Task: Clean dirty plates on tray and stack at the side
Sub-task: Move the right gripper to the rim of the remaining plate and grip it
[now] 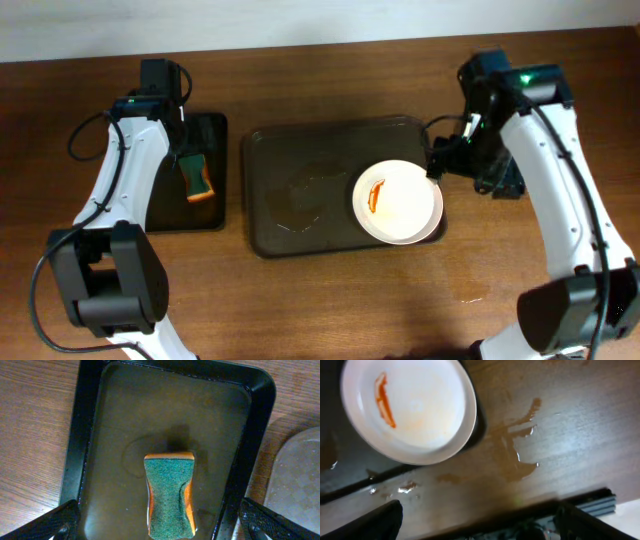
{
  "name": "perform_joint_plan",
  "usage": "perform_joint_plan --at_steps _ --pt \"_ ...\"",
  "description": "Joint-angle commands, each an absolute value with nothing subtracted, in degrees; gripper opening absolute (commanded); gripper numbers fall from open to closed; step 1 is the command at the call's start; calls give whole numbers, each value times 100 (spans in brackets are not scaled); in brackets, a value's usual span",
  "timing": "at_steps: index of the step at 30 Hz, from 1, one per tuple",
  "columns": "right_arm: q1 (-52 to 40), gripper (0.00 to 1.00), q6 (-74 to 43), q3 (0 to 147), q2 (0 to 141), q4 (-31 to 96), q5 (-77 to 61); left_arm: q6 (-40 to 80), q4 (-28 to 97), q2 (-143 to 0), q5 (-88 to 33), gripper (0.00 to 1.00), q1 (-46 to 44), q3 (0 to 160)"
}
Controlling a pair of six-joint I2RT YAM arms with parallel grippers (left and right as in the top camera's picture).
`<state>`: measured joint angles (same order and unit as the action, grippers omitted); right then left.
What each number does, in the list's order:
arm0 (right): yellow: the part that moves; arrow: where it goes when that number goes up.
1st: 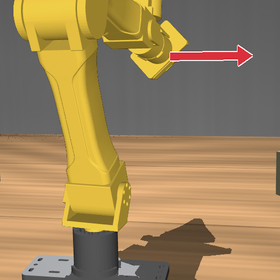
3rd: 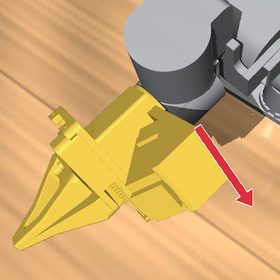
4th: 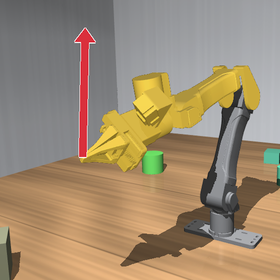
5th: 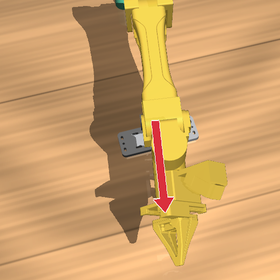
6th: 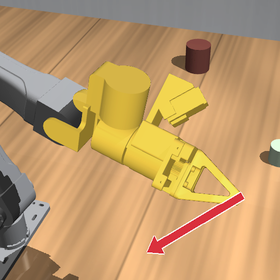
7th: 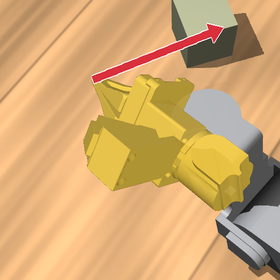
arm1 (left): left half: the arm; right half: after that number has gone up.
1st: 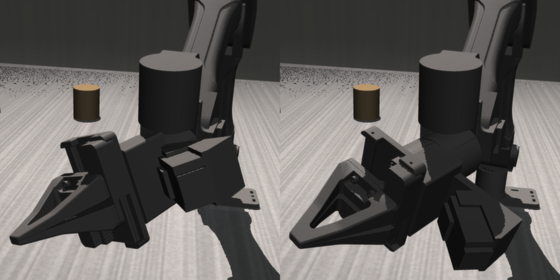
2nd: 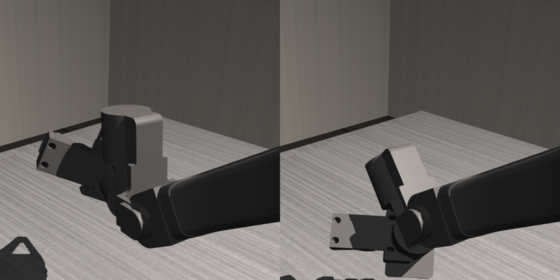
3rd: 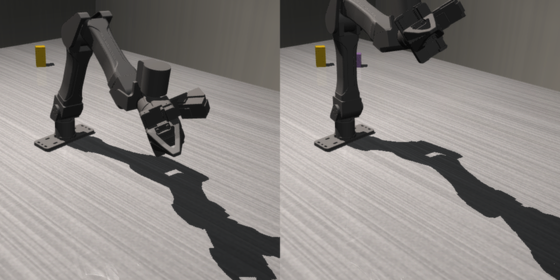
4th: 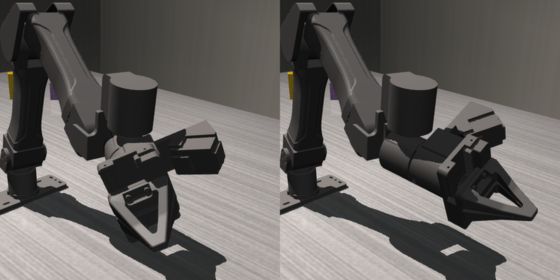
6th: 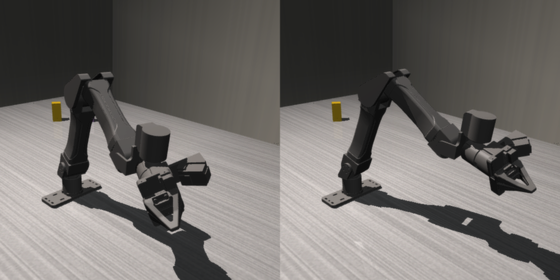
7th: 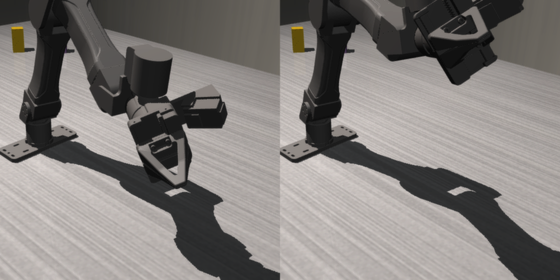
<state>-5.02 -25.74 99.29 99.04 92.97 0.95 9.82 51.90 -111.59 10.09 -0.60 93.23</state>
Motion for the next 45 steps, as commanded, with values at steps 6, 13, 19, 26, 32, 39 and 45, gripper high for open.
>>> perform_joint_plan --at_steps 6,13,19,26,32,39,45 --pt "-486 61 -2687 7948 10012 7365 -718 930 5196 -11161 1074 100 -32 9351" --pt "-486 48 -3052 7338 10138 6707 -141 930 5196 -11161 1074 100 -32 9351" --pt "-486 49 -2650 6847 10180 5848 -126 930 5196 -11161 1074 100 -32 9351" --pt "-486 49 -2550 6716 10320 5690 -119 930 5196 -11161 1074 100 -32 9351" --pt "-486 48 -2552 6663 10530 5561 -318 930 5196 -11161 1074 100 -32 9351" --pt "-497 48 -2552 6595 10538 5468 -552 930 5196 -11161 1074 100 -32 9351" --pt "-523 48 -2515 6211 10538 4958 -849 930 5196 -11161 1074 100 -32 9351"
